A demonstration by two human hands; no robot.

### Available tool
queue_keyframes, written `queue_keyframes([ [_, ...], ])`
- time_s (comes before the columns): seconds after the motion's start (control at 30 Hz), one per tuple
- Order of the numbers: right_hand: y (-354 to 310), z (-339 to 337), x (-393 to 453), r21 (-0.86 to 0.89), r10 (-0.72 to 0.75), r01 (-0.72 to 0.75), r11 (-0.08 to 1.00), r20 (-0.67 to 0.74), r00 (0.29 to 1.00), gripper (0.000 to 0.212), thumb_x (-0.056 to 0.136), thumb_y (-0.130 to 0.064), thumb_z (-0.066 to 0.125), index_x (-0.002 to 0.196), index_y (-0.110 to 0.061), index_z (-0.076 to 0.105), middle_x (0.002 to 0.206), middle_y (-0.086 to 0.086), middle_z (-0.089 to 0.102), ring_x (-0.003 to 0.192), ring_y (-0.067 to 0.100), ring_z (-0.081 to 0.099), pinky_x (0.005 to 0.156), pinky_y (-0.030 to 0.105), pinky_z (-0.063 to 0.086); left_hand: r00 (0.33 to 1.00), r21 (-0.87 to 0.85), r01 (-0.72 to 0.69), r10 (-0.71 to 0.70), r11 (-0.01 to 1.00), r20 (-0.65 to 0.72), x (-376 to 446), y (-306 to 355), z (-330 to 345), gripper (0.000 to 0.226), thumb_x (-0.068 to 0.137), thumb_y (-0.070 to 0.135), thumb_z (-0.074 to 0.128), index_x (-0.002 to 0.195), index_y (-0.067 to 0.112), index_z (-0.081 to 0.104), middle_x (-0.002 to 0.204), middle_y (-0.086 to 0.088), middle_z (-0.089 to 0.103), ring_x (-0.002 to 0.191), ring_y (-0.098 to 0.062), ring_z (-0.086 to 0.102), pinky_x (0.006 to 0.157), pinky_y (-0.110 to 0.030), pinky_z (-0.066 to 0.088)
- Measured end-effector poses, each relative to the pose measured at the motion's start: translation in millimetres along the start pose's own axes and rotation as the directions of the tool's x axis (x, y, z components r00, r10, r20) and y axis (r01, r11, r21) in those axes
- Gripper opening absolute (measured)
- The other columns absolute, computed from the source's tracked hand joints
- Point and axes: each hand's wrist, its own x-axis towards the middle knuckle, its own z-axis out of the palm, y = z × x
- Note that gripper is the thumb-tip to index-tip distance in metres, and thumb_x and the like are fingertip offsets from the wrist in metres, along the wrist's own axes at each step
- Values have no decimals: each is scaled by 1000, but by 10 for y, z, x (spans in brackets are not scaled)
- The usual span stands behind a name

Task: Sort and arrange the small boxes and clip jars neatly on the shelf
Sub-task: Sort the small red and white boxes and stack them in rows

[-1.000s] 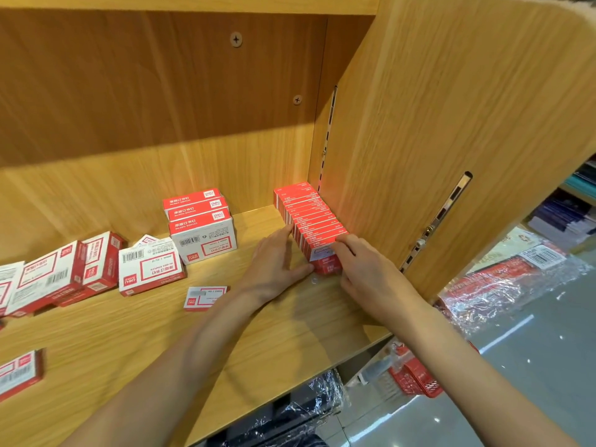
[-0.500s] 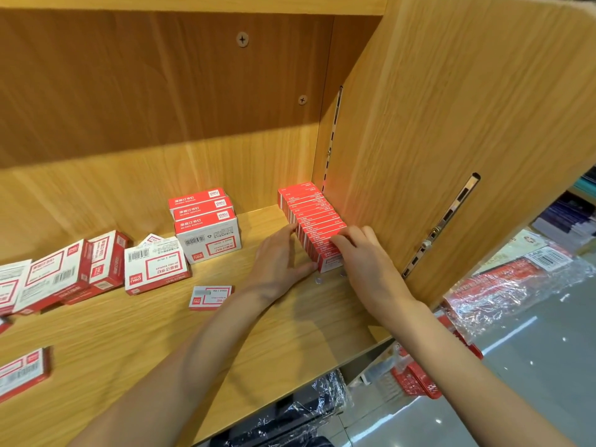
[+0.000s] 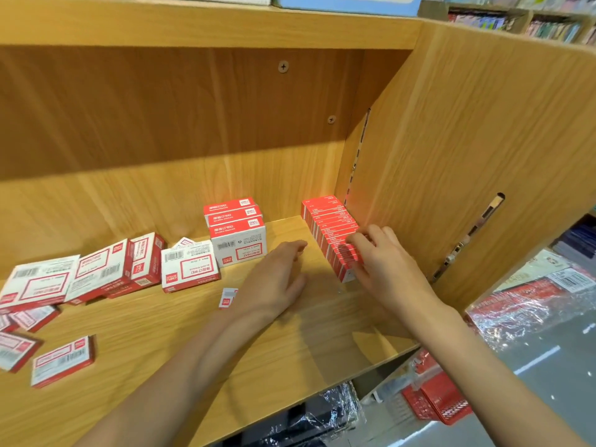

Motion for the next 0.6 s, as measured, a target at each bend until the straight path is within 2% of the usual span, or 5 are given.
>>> queue_keyframes([
  [0.1,-326,82,144,166,-116,123,978,-47,992,30,89,-17,55,118,-11,53,120,6,51,111,24,45,87,32,39,996,55,-8,13,998,-85,-272,-128,-280,43,88,16,53,130,15,45,125,0,54,112,-13,52,86,-16,31],
  [0.23,-813,395,242,342,-240,158,926,210,948,36,87,-26,58,120,-15,52,122,3,50,115,20,42,95,30,35,981,108,80,-60,991,-183,-684,-472,-597,40,86,25,45,122,11,51,116,-5,59,105,-22,56,85,-27,41],
  [0.3,-976,533,255,316,-270,174,933,291,918,39,84,-33,61,119,-17,52,121,2,49,114,20,40,94,31,36,974,180,142,-105,973,-200,-845,-653,-701,47,84,26,45,127,8,46,121,-10,56,109,-26,51,90,-35,42],
  [0.47,-1150,615,371,292,-289,182,939,382,878,37,81,-39,63,109,-16,57,111,3,51,108,18,44,88,30,38,998,508,59,-62,859,-10,-1037,-959,-812,55,80,33,35,124,6,54,124,-12,58,114,-29,55,93,-45,46],
  [0.6,-1291,665,439,323,-339,281,904,138,931,39,77,-31,70,109,-13,60,108,2,55,103,19,47,83,23,34,1000,484,2,-17,875,26,-1142,-1008,-850,52,76,32,39,121,13,57,124,-4,60,112,-24,57,93,-39,45],
])
